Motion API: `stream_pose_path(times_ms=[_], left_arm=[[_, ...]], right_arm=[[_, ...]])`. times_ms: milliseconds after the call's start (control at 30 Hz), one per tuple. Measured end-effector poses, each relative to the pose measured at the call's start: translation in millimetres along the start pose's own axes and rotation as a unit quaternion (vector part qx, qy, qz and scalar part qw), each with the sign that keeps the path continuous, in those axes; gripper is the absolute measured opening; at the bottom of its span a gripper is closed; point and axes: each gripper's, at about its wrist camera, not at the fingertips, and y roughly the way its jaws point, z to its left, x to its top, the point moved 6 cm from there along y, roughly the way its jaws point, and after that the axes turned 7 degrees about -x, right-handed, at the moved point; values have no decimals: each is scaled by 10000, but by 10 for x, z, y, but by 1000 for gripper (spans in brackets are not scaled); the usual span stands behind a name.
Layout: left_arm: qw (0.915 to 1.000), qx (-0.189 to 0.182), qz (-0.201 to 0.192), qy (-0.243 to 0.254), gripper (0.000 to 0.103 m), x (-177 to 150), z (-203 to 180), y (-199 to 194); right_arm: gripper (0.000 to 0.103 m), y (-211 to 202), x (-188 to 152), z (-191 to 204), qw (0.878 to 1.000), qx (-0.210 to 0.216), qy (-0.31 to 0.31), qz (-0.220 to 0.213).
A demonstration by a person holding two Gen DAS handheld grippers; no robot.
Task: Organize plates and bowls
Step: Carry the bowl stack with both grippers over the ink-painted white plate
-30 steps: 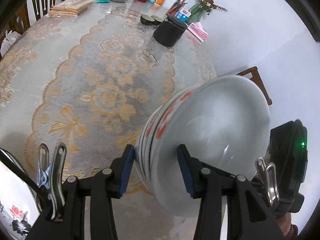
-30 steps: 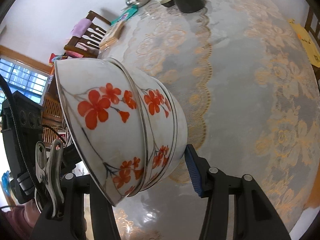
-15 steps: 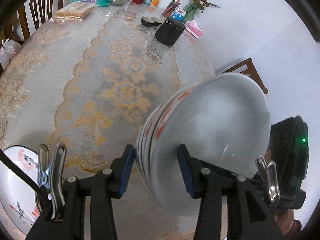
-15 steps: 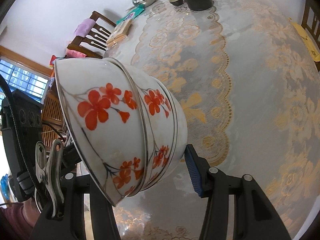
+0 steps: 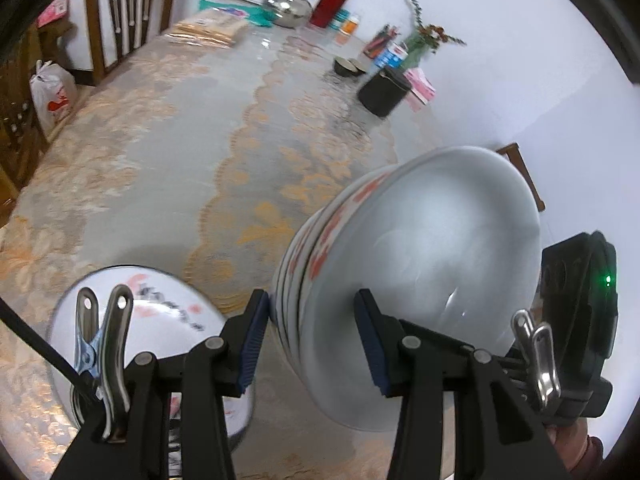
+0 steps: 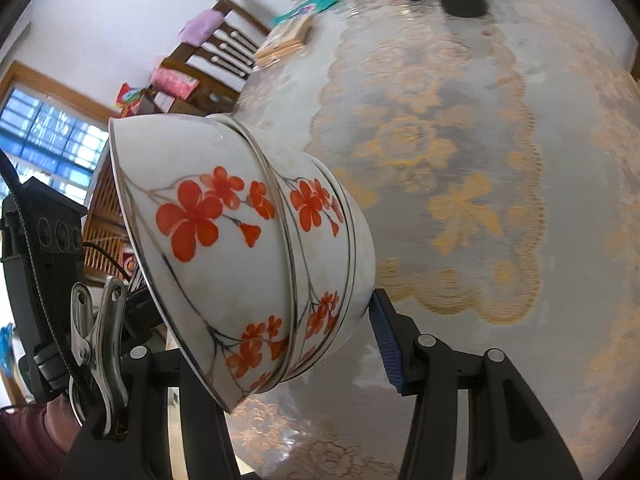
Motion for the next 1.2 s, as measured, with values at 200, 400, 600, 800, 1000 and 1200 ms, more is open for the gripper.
stream_pose_path(times_ms=[200, 400, 600, 800, 1000, 1200], left_arm=[[9996, 125, -121, -230, 46, -42, 376, -312], [9986, 248, -181, -423, 46, -144, 729, -551], [9977, 319, -131, -581, 46, -280, 980, -656], [9975, 337, -92, -608, 46, -363, 1115, -697], [9973, 329, -51, -655, 46, -405, 1197, -700], [9975, 334, -8, -627, 46, -443, 1246, -699]], right_arm=[[52, 177, -38, 406, 9995, 99, -265, 105], [53, 395, -139, 748, 9983, 187, -484, 249], [53, 572, -273, 957, 9974, 219, -567, 400], [53, 674, -361, 1063, 9970, 204, -579, 478], [53, 767, -388, 1125, 9969, 179, -555, 523], [53, 743, -425, 1148, 9969, 131, -553, 537]])
